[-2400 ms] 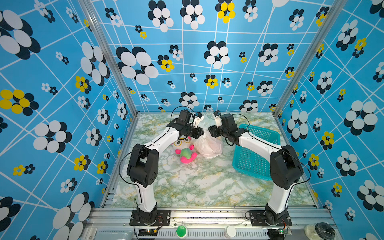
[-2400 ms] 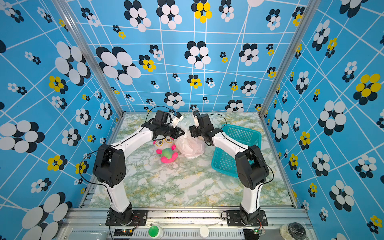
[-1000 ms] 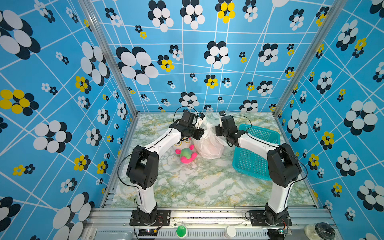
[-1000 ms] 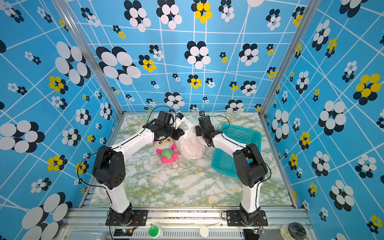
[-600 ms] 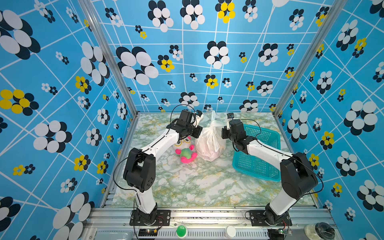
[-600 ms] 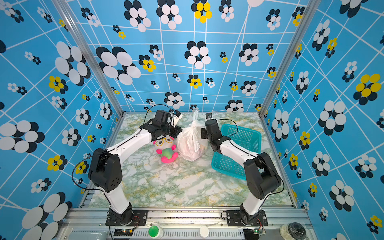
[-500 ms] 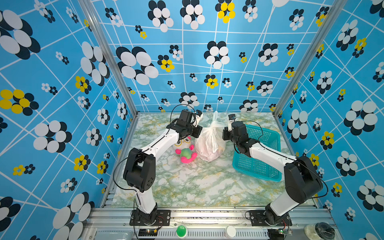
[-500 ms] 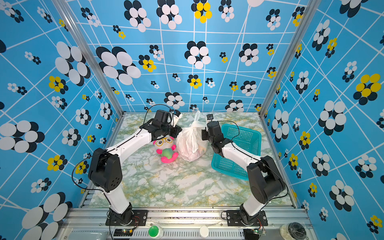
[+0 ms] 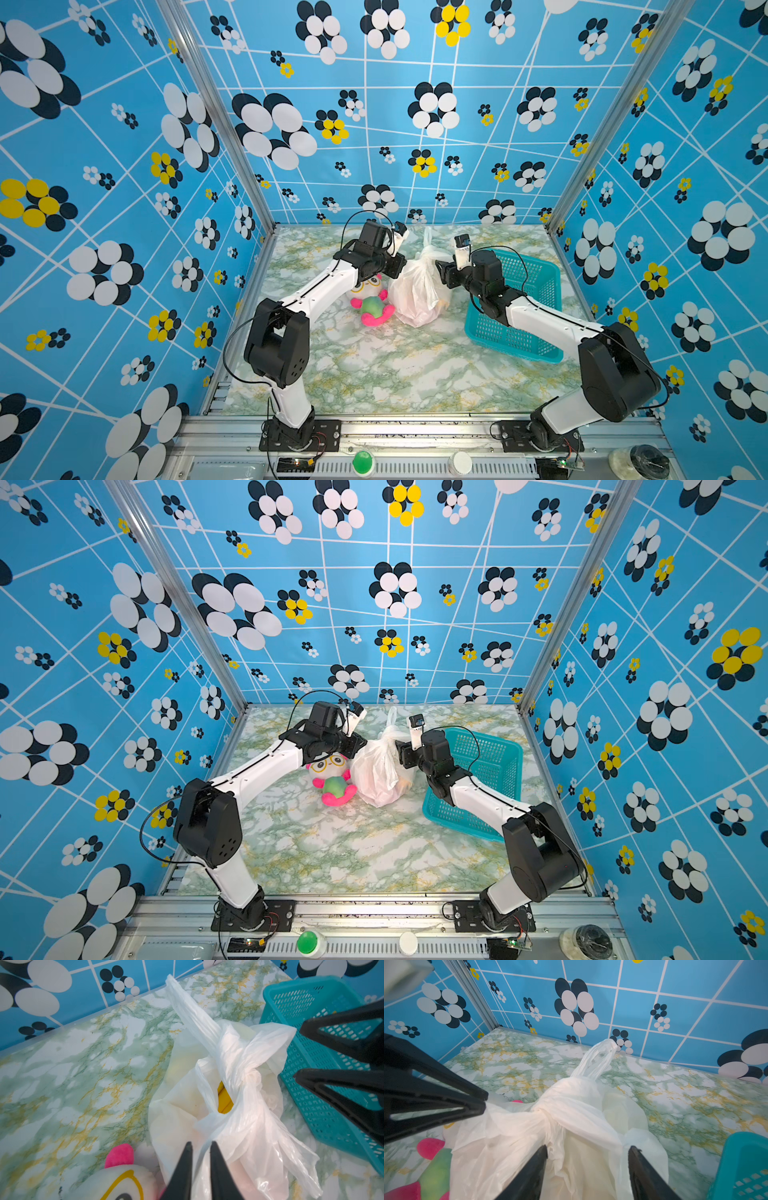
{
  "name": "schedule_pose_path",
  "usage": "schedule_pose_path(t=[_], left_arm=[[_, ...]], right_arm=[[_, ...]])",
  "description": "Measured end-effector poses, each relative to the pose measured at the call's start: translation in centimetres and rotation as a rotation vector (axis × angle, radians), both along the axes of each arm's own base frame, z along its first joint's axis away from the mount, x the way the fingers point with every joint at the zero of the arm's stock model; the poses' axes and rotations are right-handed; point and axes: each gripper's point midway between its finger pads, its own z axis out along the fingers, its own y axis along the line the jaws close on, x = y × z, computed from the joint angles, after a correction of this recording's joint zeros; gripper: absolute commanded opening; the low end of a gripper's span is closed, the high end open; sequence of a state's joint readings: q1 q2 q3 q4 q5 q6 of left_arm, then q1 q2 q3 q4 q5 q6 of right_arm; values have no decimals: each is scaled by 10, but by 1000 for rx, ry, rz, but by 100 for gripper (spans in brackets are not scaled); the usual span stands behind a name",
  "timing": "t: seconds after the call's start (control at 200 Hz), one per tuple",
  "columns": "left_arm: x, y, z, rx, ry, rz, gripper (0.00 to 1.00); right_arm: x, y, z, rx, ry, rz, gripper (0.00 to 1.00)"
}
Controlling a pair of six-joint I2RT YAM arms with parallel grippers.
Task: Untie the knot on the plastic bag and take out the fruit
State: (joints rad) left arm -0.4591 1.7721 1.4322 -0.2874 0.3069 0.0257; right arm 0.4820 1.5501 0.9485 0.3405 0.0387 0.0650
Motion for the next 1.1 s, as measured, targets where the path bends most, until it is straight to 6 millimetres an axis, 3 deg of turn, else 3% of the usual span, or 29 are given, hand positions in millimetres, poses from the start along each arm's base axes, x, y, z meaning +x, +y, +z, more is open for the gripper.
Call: schedule_pose_path(t=[0.115,0.305,0.435,0.555,0.635,0.72,0.765,0.9,0.989,1.099], left_arm=[[-4,-5,1,-8,-3,-27,70],[-9,-11,1,2,-11,-54,87],[-17,-22,1,14,-9,-87,91],[-17,-34,4,14,-15,-108,87],[-14,-40,3,16,-17,-119,73],[-10,-43,-1,16,1,-114,52],[-8,-45,-3,22,4,-118,48],[-2,-48,-12,28,20,-115,57],[-1,-49,-17,38,28,-118,76],[1,-47,-22,51,42,-105,84]], right_arm=[[10,3,6,-18,-13,-6,65],[16,0,-7,-83,-3,-18,66],[19,1,-17,-121,13,-13,67],[30,4,-23,-141,27,-18,65],[34,6,-26,-149,32,-20,54],[34,6,-27,-156,33,-17,28],[35,5,-28,-149,37,-22,18],[35,5,-28,-138,42,-31,0],[35,5,-28,-131,44,-32,0],[35,6,-27,-117,45,-31,0]])
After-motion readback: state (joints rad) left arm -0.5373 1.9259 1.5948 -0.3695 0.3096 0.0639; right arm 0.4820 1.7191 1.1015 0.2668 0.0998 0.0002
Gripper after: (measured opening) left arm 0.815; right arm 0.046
